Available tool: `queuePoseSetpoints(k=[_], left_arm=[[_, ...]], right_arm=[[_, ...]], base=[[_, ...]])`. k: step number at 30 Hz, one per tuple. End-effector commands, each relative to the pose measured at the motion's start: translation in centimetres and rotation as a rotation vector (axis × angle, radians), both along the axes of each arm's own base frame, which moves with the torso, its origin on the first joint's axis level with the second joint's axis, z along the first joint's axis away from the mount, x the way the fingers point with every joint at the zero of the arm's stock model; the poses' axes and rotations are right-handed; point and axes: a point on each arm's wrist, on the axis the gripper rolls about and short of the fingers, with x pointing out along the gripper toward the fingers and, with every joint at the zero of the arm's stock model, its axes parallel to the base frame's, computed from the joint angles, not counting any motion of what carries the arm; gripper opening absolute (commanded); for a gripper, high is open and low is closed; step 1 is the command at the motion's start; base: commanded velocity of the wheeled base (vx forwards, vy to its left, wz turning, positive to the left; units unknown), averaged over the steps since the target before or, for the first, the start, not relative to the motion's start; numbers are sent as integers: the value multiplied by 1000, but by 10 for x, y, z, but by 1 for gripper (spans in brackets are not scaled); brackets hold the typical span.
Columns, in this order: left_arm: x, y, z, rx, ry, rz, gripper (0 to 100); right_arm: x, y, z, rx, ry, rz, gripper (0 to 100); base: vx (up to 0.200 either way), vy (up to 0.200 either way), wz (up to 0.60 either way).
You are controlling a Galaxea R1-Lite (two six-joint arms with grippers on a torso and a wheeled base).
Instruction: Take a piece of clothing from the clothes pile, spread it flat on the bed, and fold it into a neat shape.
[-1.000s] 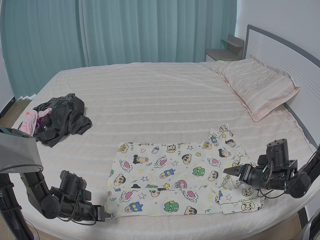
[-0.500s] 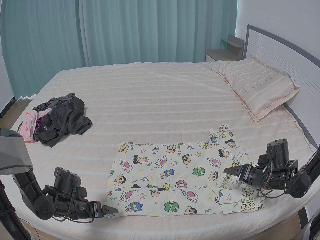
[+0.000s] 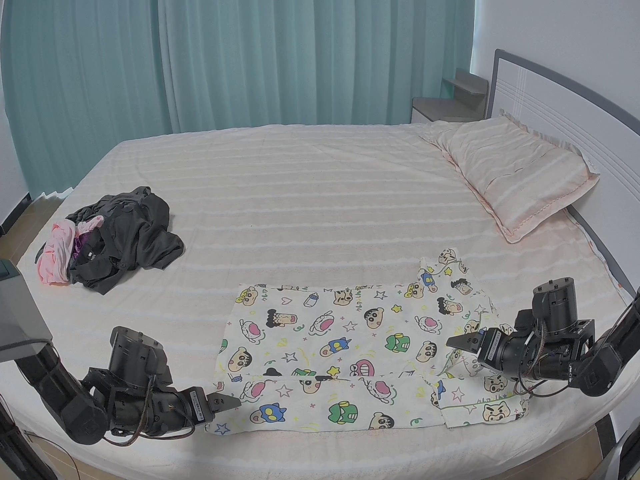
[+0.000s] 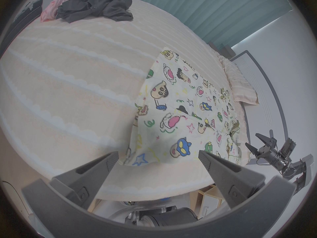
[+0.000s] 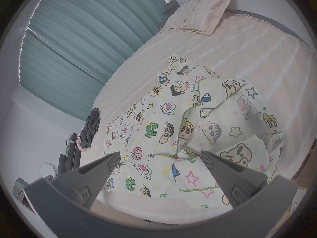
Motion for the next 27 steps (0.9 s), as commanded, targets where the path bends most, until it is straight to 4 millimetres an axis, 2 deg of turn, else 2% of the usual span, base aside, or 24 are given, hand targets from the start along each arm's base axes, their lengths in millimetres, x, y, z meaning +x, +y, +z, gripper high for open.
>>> queuePoseSetpoints(k=[1,8,17,21,22,23,27], left_arm=[[-2,-6,1,-12,1,-15,100],[-4,-8,2,-16,3,-19,100],[-6,-11,2,-18,1,-36,100],[-2,-12,13,-23,-62,22,100],[8,-12,25,-13,-136,85,100],[8,-12,25,-13,-140,89,100],[46,-4,47,4,-270,192,100]], right_arm=[[0,0,-1,-1,2,-1,100],[0,0,-1,-4,2,1,100],[1,0,-1,-11,0,8,100],[0,0,-1,-10,-3,8,100],[0,0,0,-10,-5,8,100],[0,0,-1,-10,-3,8,100],[0,1,-1,-9,-1,13,100]], base=[[0,-200,0],[0,-200,0],[0,0,0],[0,0,0],[0,0,0],[0,0,0],[0,0,0]])
